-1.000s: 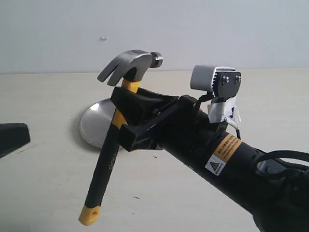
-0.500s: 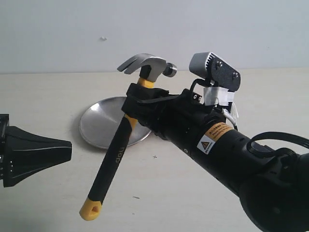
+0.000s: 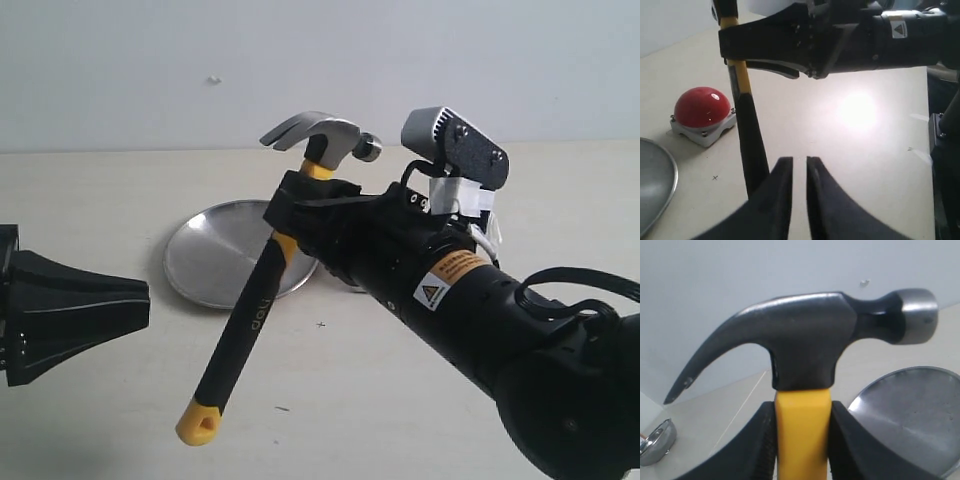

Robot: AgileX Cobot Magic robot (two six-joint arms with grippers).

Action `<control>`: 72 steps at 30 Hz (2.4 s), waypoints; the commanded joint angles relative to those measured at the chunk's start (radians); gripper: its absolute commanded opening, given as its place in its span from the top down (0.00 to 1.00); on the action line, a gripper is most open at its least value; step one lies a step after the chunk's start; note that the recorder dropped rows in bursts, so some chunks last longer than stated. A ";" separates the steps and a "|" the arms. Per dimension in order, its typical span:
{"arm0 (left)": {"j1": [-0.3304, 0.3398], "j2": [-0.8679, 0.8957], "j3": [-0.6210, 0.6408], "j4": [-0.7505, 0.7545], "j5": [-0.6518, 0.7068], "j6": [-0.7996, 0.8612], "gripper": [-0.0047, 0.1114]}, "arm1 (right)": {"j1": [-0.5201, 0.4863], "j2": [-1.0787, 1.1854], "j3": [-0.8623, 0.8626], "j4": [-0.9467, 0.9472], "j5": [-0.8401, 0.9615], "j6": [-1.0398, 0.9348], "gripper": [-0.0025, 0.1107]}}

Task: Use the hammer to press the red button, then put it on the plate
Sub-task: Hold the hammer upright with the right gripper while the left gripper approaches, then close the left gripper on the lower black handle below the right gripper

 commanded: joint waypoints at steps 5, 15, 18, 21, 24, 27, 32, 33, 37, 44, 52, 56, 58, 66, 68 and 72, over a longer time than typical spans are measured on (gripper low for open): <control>-0.018 0.024 0.005 -0.090 -0.050 0.011 0.51 | -0.061 -0.046 -0.040 -0.002 0.027 -0.009 0.98; -0.176 0.151 -0.059 -0.110 -0.272 -0.019 0.43 | -0.085 -0.079 -0.207 -0.155 0.355 -0.010 0.98; -0.175 0.172 -0.059 -0.146 -0.285 -0.022 0.39 | -0.085 -0.092 -0.207 -0.155 0.352 -0.015 0.98; -0.175 0.192 -0.059 -0.159 -0.278 -0.022 0.38 | -0.085 -0.099 -0.207 -0.155 0.352 -0.021 0.98; -0.175 0.214 -0.059 -0.159 -0.278 -0.033 0.38 | -0.085 -0.099 -0.207 -0.155 0.352 -0.021 0.98; -0.175 0.236 -0.059 -0.159 -0.255 -0.051 0.38 | -0.085 -0.100 -0.207 -0.165 0.352 -0.021 0.98; -0.175 0.290 -0.059 -0.159 -0.147 -0.051 0.38 | -0.085 -0.100 -0.207 -0.175 0.352 -0.021 0.98; -0.175 0.299 -0.059 -0.159 -0.147 -0.051 0.38 | -0.085 -0.100 -0.207 -0.175 0.352 -0.021 0.98; -0.175 0.343 -0.059 -0.159 -0.149 -0.053 0.38 | -0.085 -0.100 -0.207 -0.175 0.352 -0.017 0.98; -0.175 0.408 -0.068 -0.159 -0.113 -0.053 0.38 | -0.085 -0.100 -0.207 -0.177 0.360 -0.017 0.98; -0.175 0.429 -0.068 -0.159 -0.105 -0.066 0.38 | -0.085 -0.100 -0.207 -0.177 0.384 -0.017 0.98; -0.192 0.429 -0.072 -0.159 -0.104 -0.099 0.38 | -0.085 -0.100 -0.207 -0.177 0.389 -0.017 0.98; -0.218 0.429 -0.082 -0.159 -0.109 -0.099 0.38 | -0.085 -0.100 -0.207 -0.177 0.396 -0.017 0.98; -0.285 0.429 -0.121 -0.159 -0.251 -0.166 0.38 | -0.085 -0.100 -0.207 -0.177 0.424 -0.017 0.98; -0.285 0.429 -0.128 -0.159 -0.251 -0.191 0.38 | -0.085 -0.100 -0.207 -0.177 0.419 -0.017 0.98; -0.285 0.429 -0.128 -0.159 -0.247 -0.196 0.38 | -0.085 -0.100 -0.207 -0.177 0.419 -0.017 0.98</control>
